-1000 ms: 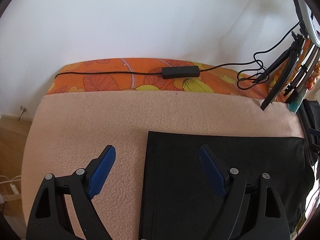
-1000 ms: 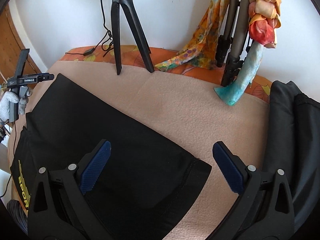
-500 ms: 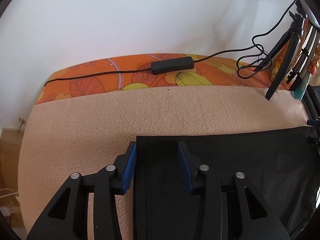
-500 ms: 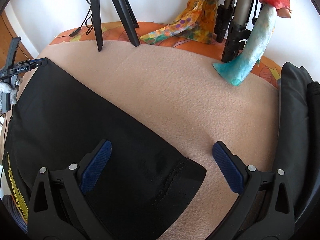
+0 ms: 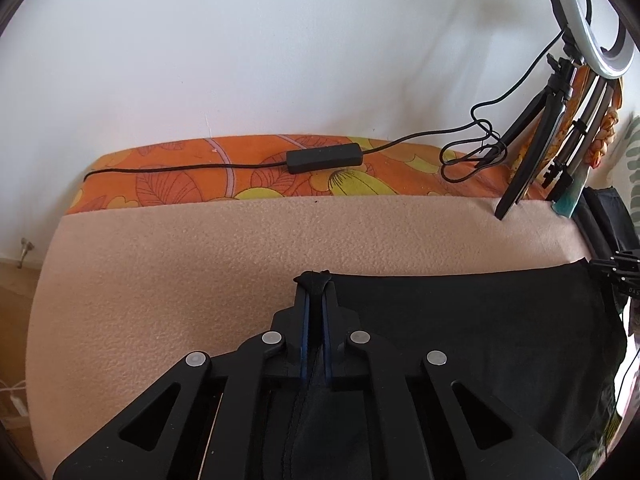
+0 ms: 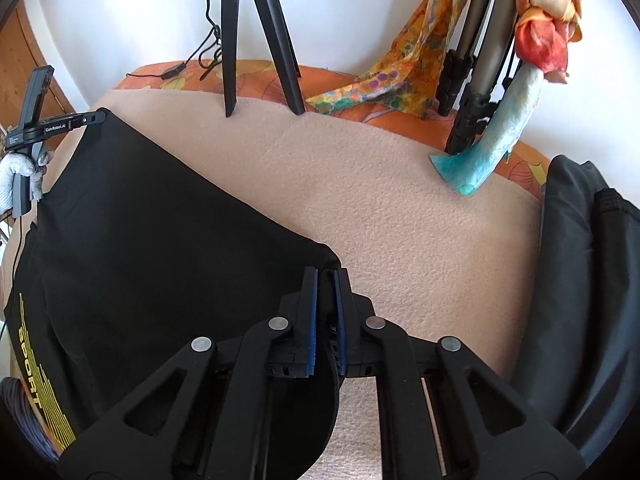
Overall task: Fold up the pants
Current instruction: 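Lift the waistband and fold it over toward the leg hems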
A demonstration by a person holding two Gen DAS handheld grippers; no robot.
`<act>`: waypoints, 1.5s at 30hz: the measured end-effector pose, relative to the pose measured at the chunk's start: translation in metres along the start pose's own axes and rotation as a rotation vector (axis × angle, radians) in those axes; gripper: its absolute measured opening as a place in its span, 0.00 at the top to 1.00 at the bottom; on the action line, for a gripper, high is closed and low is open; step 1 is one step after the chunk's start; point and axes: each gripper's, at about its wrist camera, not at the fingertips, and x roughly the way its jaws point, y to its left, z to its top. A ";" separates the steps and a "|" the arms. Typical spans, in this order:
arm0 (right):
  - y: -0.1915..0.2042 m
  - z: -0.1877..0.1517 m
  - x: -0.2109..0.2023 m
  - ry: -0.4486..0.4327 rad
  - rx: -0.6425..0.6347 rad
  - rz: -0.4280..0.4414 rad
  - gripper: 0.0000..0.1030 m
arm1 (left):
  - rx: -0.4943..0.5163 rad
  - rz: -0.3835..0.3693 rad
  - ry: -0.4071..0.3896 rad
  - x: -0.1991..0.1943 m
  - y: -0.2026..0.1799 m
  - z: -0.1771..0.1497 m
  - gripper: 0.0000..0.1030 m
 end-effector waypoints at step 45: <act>0.124 -0.240 -0.154 -0.140 -0.202 -0.038 0.93 | -0.068 -0.065 -0.120 -0.208 -0.015 -0.271 0.97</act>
